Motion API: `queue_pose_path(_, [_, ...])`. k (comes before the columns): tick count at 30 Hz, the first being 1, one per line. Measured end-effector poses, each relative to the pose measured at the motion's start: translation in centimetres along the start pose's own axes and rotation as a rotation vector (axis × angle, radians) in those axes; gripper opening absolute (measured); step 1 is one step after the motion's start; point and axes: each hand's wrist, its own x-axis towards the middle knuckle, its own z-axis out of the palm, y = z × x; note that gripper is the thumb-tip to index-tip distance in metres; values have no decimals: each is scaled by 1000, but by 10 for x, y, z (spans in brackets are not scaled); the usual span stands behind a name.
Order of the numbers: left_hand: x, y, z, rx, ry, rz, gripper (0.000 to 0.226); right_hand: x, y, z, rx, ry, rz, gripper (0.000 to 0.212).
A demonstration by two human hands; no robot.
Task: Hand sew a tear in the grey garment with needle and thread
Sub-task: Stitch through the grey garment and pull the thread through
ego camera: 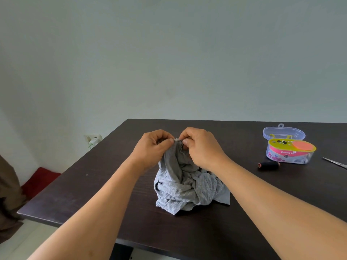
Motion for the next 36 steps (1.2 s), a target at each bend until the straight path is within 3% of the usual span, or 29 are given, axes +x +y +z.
queue_pose_path(7, [-3,1,2,-168,-86,-65,13,2,3,-3,85,-61,33,19])
queue_pose_path(22, [-1,-5,3,-238,-167,-140,10,4,2,-11,-99,-161,21,22])
queue_pose_path(31, [-9,8,11,-379,-153,-215,14,-1,-5,-17,273,-233,140,19])
queue_pose_path(36, [-11,9,18,-478,-136,-250,14,-2,-1,-14,332,-206,136,14])
